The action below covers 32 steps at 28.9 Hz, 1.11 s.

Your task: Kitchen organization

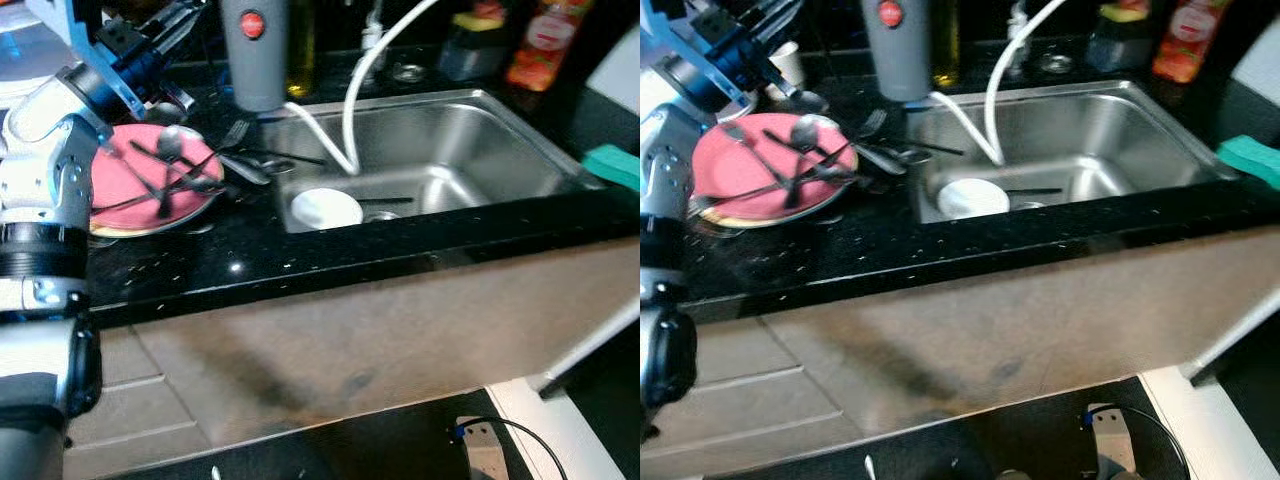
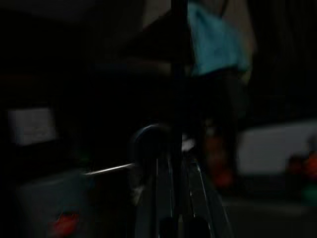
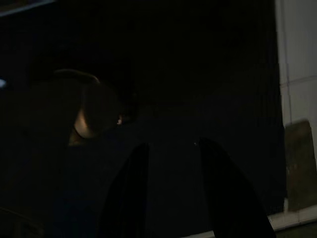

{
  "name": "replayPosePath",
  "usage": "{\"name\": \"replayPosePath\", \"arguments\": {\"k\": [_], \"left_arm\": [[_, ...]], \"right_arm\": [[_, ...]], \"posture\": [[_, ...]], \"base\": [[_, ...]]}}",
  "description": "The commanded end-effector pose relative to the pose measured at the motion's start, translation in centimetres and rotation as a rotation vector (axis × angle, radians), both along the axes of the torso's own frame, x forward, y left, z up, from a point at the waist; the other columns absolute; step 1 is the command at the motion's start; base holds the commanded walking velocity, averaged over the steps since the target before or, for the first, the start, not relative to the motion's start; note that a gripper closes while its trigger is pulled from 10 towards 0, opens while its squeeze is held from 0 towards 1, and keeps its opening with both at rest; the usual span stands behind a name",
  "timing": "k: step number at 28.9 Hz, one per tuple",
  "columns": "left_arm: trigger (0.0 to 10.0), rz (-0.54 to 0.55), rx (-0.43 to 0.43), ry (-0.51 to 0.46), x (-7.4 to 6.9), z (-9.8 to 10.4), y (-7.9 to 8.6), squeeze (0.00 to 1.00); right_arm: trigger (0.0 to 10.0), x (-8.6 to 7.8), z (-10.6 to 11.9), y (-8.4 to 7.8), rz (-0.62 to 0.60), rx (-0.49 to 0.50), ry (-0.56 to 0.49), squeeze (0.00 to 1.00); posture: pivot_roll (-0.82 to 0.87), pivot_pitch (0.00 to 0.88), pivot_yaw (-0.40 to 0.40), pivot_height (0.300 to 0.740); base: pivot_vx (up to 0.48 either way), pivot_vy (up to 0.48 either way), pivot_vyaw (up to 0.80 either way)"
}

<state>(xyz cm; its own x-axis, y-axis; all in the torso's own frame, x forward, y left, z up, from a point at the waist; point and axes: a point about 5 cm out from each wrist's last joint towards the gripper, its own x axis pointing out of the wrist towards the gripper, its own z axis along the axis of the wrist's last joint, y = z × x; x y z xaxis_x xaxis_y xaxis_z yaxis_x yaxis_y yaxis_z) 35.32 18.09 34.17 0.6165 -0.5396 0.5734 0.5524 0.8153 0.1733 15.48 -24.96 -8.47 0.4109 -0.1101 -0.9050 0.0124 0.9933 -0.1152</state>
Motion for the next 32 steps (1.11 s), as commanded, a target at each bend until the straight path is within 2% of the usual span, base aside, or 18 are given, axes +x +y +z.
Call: {"name": "replayPosePath", "arguments": {"k": [1, 5, 10, 32], "left_arm": [[10.0, -0.003, -0.058, 0.075, 0.0, -1.7, -1.4, 0.0], [10.0, 0.01, -0.141, 0.158, -0.2, -3.6, -2.8, 0.0], [10.0, 0.057, -0.163, 0.226, -0.3, -5.2, -3.5, 0.0], [10.0, 0.175, -0.168, 0.263, -0.5, -4.8, -2.5, 0.0]], "right_arm": [[10.0, -0.4, -0.1, -0.1, -0.005, -0.003, 0.004, 0.0], [10.0, -0.3, -0.1, -0.2, -0.002, -0.004, -0.002, 0.0], [10.0, -0.3, 0.0, -0.2, 0.009, -0.004, -0.001, 0.0], [10.0, -0.1, 0.0, -0.2, 0.028, -0.01, -0.003, 0.0]], "posture": [[0.0, 0.006, 0.02, 0.74], [0.0, 0.006, 0.018, 0.74], [0.0, 0.005, 0.018, 0.74], [0.0, 0.0, 0.021, 0.74]], "base": [[0.0, 0.0, -0.77], [0.0, 0.0, 0.0], [0.0, -0.05, 0.0], [0.0, -0.367, 0.0]]}}
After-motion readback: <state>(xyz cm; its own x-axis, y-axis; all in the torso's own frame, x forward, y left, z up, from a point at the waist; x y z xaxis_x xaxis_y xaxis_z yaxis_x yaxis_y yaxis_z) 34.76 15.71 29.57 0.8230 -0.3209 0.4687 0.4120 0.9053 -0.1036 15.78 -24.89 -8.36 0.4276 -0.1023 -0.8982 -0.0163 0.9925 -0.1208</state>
